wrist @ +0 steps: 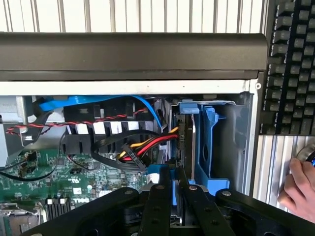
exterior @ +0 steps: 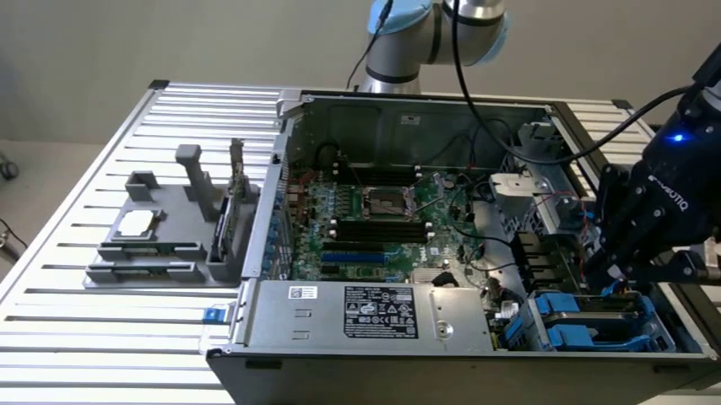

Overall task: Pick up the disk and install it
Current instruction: 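Insert the second disk wire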

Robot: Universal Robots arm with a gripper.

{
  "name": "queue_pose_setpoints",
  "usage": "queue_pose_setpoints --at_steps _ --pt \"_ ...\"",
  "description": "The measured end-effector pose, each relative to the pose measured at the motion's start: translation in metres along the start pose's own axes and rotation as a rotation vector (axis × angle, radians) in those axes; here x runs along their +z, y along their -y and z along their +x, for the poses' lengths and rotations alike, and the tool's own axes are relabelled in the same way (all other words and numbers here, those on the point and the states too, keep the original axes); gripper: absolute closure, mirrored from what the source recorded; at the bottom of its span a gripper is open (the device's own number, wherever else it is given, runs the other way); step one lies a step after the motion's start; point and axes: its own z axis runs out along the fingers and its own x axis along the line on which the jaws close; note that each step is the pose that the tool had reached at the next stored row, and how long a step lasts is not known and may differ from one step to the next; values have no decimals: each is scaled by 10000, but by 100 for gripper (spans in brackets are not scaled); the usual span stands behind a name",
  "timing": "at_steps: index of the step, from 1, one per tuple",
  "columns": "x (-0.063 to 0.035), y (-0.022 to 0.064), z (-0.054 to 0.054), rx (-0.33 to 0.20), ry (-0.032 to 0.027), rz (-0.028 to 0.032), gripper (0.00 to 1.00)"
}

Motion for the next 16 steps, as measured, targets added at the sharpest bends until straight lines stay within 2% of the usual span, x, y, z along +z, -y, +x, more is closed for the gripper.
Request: queue_pose_setpoints --at_steps 3,11,16 --pt "1 0 -12 -104 -18 -22 84" --pt "29 -4 -57 -140 -167 -134 84" --pt "51 -6 -78 -143 -198 -144 84"
